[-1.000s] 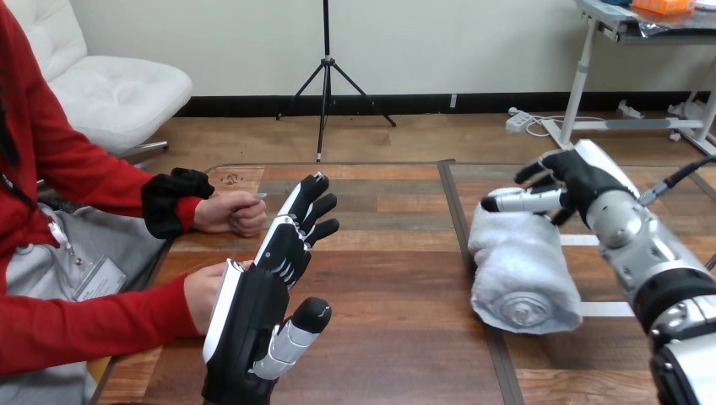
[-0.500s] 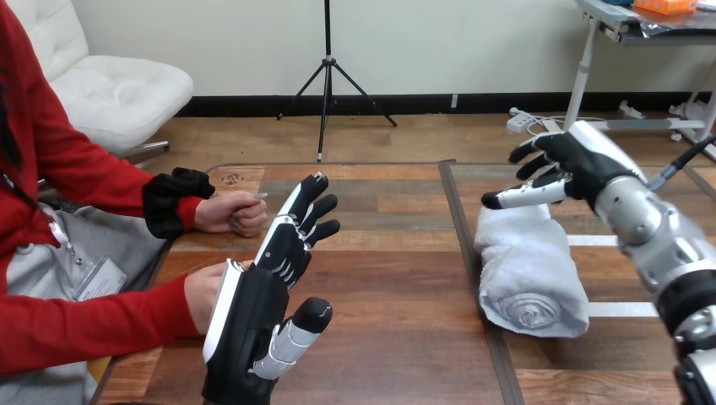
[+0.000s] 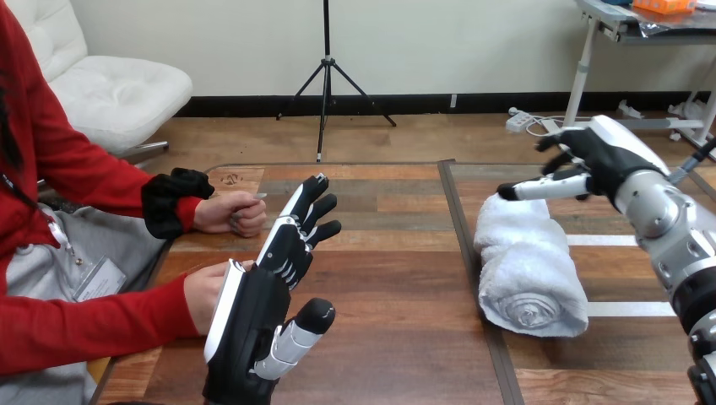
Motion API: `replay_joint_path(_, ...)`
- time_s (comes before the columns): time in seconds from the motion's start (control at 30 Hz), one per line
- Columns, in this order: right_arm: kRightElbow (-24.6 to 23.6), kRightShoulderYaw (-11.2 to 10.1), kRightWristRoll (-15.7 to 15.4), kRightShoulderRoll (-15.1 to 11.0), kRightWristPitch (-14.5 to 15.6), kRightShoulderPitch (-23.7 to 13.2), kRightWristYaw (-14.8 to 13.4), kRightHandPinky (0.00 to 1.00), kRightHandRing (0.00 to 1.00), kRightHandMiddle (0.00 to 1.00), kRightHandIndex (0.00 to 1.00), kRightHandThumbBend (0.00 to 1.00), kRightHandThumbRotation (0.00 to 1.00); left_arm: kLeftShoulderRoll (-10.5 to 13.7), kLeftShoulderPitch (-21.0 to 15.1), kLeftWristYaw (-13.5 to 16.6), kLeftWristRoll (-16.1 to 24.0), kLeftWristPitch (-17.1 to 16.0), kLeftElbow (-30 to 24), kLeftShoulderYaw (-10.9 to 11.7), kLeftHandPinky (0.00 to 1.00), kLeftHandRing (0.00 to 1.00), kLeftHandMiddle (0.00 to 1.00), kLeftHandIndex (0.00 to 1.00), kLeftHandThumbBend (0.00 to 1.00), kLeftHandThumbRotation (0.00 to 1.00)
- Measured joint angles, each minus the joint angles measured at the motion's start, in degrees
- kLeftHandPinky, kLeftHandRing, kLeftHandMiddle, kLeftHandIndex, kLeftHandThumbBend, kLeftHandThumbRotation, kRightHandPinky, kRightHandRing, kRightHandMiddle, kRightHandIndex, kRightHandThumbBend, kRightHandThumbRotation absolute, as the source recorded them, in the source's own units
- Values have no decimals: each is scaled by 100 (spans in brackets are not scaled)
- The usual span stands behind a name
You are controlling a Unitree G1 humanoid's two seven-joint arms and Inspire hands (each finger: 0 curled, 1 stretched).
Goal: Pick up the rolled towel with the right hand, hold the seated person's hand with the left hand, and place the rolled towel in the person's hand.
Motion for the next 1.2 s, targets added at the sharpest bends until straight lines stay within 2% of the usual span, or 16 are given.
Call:
replay_joint_path(0.33,-10,132,-170,12,721,0,28,39,56,68,90,100,66,21,-27,-65,-17,15,1,2,86,93,96,93,100,87)
replay_joint_path(0.73,10,497,-556,126,1334,-18,27,47,67,79,88,100,74,36,-62,-138,-98,35,1,2,86,92,95,93,100,87)
replay_joint_path(0.9,62,689,-738,195,1385,-37,27,58,75,84,92,100,77,37,-84,-172,-140,85,0,1,85,91,95,92,100,87)
replay_joint_path(1.2,332,960,-957,378,1405,-215,30,62,77,84,92,100,86,37,-104,-179,-183,137,1,3,84,91,94,92,100,87)
